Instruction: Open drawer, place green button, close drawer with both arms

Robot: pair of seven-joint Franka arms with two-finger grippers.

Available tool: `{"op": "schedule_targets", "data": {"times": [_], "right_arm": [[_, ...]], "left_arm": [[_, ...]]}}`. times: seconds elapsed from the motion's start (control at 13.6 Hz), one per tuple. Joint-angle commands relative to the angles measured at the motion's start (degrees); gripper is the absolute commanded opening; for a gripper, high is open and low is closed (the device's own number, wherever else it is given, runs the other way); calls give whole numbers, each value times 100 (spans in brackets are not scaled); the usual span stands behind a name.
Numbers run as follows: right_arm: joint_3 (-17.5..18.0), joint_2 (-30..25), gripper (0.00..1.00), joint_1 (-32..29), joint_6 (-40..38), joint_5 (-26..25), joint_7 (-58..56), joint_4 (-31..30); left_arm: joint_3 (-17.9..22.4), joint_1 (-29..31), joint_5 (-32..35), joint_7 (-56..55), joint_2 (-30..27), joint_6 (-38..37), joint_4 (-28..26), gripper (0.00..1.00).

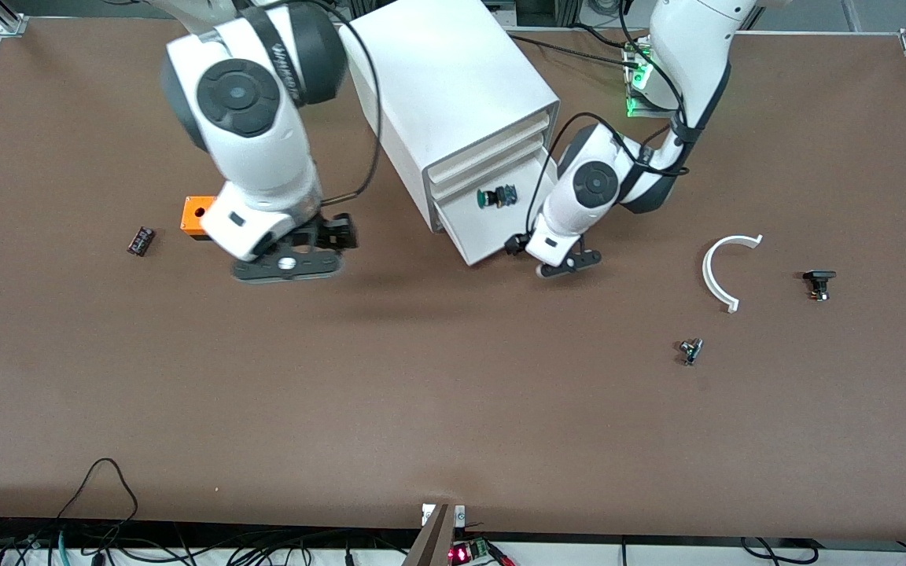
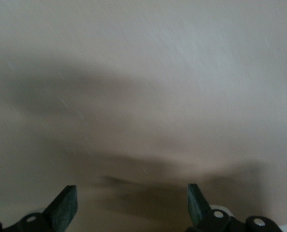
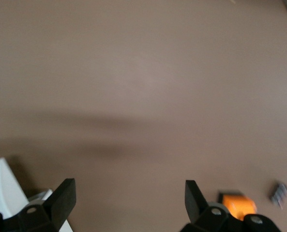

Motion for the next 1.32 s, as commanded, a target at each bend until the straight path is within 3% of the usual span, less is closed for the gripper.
{"op": "schedule_targets", "data": {"times": [0.0,0.22,0.37,0.51,0.81,1.03,1.25], "right_arm": [[-509,-516,100,-182,-449,-30,316,-246],[-335,-745,100,-1358,-539,460,-69,-272],[-308,-999,100,-1930,-530,506,-446,-595],[-46,-1193,100,-2536,-547,541,-991,-842],[123,-1387,100,-2900,-188,559,-1846,-1186],[70,-1483,100,-2926,31,567,-2257,-1465],[-17,-2053,100,-2926,437,804,-2497,-2256]], "left_arm": [[-277,-110,-131,44,-397,-213,-340,100],[-628,-110,-131,53,-441,-486,-340,100],[-883,-110,-131,62,-442,-530,-340,100],[-867,-49,-122,80,-485,-522,-244,100],[-324,854,-52,210,-1257,-574,28,100],[-121,1593,-60,1560,-2082,-1511,300,100],[380,1989,-52,3089,-2979,-2732,634,100]]}}
